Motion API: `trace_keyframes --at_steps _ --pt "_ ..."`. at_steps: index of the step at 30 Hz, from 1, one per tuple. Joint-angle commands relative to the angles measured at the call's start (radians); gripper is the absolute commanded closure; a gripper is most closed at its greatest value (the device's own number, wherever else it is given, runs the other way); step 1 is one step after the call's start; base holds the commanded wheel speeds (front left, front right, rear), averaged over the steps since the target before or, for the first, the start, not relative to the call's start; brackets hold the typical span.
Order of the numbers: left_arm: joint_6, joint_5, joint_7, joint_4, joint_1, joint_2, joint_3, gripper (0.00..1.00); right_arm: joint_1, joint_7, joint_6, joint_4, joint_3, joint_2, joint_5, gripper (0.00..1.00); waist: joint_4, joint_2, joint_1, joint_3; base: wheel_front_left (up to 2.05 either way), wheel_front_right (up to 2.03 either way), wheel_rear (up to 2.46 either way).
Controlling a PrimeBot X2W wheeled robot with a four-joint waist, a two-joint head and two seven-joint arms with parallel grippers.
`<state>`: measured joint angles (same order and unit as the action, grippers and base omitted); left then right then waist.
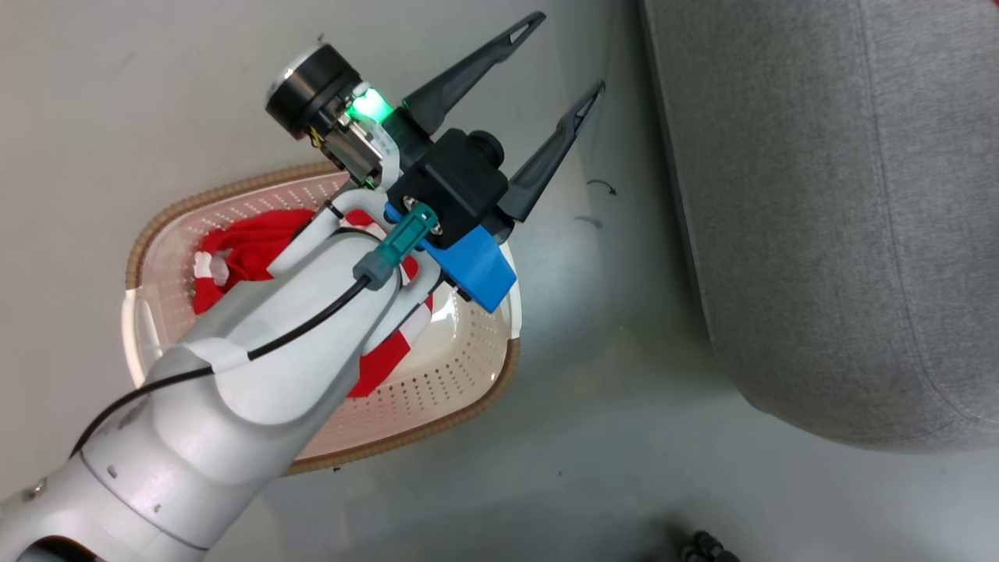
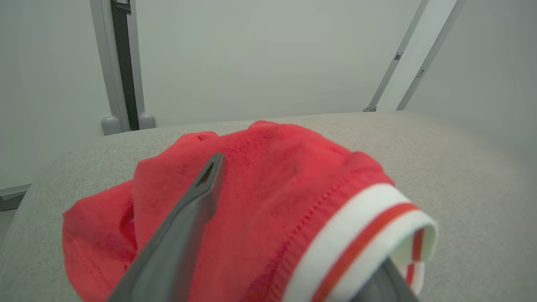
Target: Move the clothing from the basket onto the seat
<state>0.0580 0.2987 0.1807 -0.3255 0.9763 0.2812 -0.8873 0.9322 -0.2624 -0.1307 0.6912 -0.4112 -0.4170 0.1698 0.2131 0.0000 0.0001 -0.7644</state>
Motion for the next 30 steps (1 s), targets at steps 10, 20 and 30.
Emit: trace_keyframes --at_steps 10,20,30 --pt "-0.020 0.046 0.064 -0.058 -0.094 -0.033 0.003 0.00 -0.267 -0.004 0.000 -0.160 0.015 0.058 -0.030 0.00 -0.017 0.0000 -0.0001 0.184 0.00 0.00 0.00" --pt "-0.062 0.095 0.084 -0.074 -0.228 -0.050 0.067 0.00 -0.475 -0.004 0.000 -0.355 0.152 0.150 -0.034 0.00 -0.068 0.0000 -0.0001 0.354 0.00 0.00 0.00" --pt "-0.075 0.087 0.085 -0.024 -0.390 -0.059 0.219 0.00 -0.591 -0.004 0.000 -0.490 0.296 0.231 -0.025 0.00 -0.143 0.0000 -0.0001 0.471 0.00 0.00 0.00"
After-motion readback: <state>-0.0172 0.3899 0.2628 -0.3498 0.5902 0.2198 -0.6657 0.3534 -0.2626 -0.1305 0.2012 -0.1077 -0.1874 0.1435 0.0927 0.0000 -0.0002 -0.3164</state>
